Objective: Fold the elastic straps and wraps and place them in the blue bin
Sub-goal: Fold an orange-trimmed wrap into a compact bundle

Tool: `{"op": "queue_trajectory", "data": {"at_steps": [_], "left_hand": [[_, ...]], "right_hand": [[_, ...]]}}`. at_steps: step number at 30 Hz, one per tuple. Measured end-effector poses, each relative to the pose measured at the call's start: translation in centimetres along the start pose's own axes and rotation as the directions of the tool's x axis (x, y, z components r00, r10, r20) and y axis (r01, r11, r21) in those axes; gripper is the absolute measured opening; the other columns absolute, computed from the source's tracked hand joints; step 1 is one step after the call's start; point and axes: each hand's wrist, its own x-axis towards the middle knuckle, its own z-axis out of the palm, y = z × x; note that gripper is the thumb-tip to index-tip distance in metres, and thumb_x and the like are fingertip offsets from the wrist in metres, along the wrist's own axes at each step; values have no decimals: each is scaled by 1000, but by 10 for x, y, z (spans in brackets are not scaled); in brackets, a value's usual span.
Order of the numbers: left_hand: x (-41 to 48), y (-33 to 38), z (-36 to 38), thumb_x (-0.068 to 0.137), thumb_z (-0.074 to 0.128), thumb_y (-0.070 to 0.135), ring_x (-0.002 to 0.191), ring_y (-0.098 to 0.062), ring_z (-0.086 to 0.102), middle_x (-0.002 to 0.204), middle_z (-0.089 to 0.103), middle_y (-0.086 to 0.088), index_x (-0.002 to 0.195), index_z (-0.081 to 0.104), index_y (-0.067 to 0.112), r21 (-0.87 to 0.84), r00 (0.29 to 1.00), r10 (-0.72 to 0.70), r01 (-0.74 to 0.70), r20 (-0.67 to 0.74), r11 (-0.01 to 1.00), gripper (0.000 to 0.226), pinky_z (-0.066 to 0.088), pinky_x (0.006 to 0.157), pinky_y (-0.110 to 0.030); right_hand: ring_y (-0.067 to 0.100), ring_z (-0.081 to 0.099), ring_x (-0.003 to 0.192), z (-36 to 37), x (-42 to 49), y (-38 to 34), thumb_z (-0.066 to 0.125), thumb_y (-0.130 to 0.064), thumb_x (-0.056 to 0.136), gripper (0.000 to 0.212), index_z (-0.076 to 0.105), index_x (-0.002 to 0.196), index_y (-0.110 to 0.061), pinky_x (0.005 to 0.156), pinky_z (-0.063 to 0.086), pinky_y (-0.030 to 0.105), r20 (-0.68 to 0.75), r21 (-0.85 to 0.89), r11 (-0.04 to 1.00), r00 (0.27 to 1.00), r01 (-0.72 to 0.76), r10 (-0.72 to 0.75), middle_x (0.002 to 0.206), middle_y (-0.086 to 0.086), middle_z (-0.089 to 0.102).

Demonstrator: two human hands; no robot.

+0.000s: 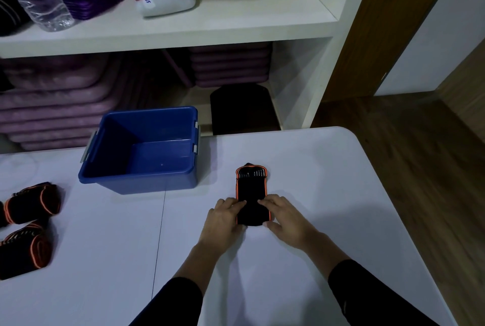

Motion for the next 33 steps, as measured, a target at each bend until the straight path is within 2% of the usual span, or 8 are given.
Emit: {"op": "queue_trajectory", "data": {"at_steps": [5,9,12,15,18,22,27,33], "left_hand": [[2,-3,-10,80,63,26,96,-17,50,104,58,-2,124,47,28,-393,976,-210,217,63,893,47,43,78,-26],[10,1,1,76,54,46,90,-25,59,94,66,-3,115,46,33,-525,937,-335,334,96,783,42,51,81,-41],[17,8,3,84,46,47,97,-31,58,97,65,-11,128,45,28,-524,912,-402,383,82,761,48,48,88,-46],[25,14,0,93,48,31,112,-32,48,120,51,-15,139,39,23,-525,882,-469,416,36,742,48,40,100,-42],[31,14,-2,94,45,20,117,-29,49,134,52,-5,139,38,27,-549,928,-371,319,17,772,45,38,104,-44],[34,12,-4,95,45,19,121,-28,48,133,54,-6,141,35,24,-601,909,-407,378,95,704,47,36,106,-46],[22,17,-6,94,50,16,117,-21,52,126,57,-4,137,42,19,-689,889,-444,390,110,610,44,40,101,-31],[-3,16,-8,84,38,42,99,-23,57,109,64,1,119,52,30,-511,929,-363,348,74,786,39,48,87,-42]], "right_hand": [[14,51,98,-2,1,3,47,-41,86,46,43,129,-27,90,40,27,-56,211,969,989,-125,140,105,-1,59],[13,59,91,2,6,-4,51,-29,94,27,49,120,-27,79,44,20,-135,392,891,944,-227,300,95,-2,61],[15,58,95,4,17,-10,52,-31,93,29,53,121,-23,83,46,26,-185,403,873,910,-274,371,102,0,58],[19,50,114,5,27,-12,61,-41,83,55,46,130,-18,100,42,34,-185,447,840,887,-307,422,125,2,50],[17,41,129,4,35,-15,68,-30,82,75,27,143,-16,109,36,38,-99,572,761,894,-307,436,142,-1,40],[11,49,123,5,39,-10,62,-31,77,60,42,134,-26,106,41,40,-104,554,798,931,-239,351,132,-7,54],[10,50,115,6,31,-9,69,-17,81,48,51,124,-28,91,39,7,-103,586,775,928,-234,358,123,-1,55],[8,54,105,10,13,-16,68,-19,82,33,55,106,-35,78,40,2,-102,561,800,942,-212,321,112,-3,57]]}}
